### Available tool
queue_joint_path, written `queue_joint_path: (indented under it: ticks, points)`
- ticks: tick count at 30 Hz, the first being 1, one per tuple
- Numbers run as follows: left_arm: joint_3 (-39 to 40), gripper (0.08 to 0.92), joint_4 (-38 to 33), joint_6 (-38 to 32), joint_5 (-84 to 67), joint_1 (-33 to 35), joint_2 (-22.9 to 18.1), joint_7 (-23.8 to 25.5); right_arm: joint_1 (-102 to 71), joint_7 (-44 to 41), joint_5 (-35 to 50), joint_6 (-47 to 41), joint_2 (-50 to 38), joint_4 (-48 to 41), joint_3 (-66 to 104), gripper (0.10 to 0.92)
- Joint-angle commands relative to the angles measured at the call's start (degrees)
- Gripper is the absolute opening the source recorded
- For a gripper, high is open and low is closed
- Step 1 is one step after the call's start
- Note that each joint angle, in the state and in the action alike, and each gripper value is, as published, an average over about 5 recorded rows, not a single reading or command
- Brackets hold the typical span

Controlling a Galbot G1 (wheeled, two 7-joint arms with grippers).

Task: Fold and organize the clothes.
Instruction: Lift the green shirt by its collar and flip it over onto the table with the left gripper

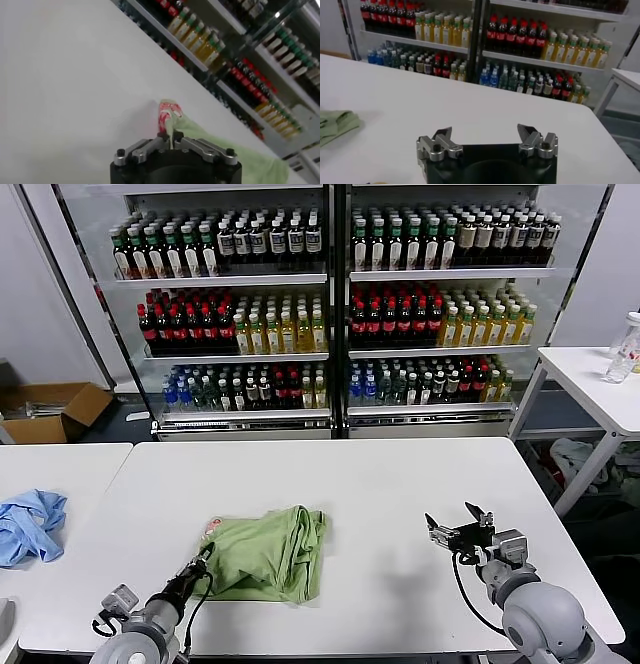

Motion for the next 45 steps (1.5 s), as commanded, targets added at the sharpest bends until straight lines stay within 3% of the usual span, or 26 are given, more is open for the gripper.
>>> queue_joint_path:
  ticks: [1, 8, 15, 19, 22, 25, 30, 33, 37, 45]
  points:
    - [-5.8, 0.102, -0.32, -0.22, -13.59, 0.12, -0.74, -0.05, 1.66, 0.1, 0.58, -0.19, -0.05, -0.9, -0.97, 0.823]
    - [-18.69, 0.102, -2.16, 1.0, -19.98, 1.89, 2.37, -1.75, 4.31, 0.24, 1.09, -0.59, 0.81, -1.05, -3.11, 0.823]
    - [-36.38, 0.102, -1.95, 3.76, -25.3, 2.83, 16.28, -3.27, 3.8, 0.12, 0.54, -0.53, 2.29, -0.41, -4.06, 0.823]
    - [-39.7, 0.102, -6.9, 5.08, -27.46, 2.61, 20.5, -5.12, 3.87, 0.05, 0.11, -0.4, 3.77, -0.2, -3.72, 0.823]
    - [-33.34, 0.102, -12.23, 4.93, -17.92, 2.56, 20.12, -4.05, 3.56, 0.1, -0.52, -0.52, 5.07, 0.58, -3.69, 0.823]
    - [-19.65, 0.102, -14.24, 2.74, 0.22, 1.94, 17.2, -1.23, 3.03, -0.15, -1.78, -0.33, 5.6, 1.38, -4.17, 0.823]
    - [4.88, 0.102, -7.43, -1.04, 27.92, -2.08, 8.12, 1.42, 2.82, -0.54, -4.07, 0.09, 7.05, 1.9, -4.99, 0.823]
    - [14.39, 0.102, -2.5, -1.77, 37.89, -5.52, 2.93, 1.69, 2.71, -0.7, -5.07, 0.28, 7.98, 2.06, -5.05, 0.823]
    - [22.44, 0.102, -1.02, -0.64, 41.92, -10.57, -1.21, 1.35, 2.24, -0.87, -5.39, 0.49, 8.36, 2.57, -4.28, 0.823]
    - [30.56, 0.102, 2.92, 2.52, 34.76, -19.79, -4.8, -2.06, 0.72, -1.21, -5.17, 0.91, 8.16, 3.31, -1.5, 0.823]
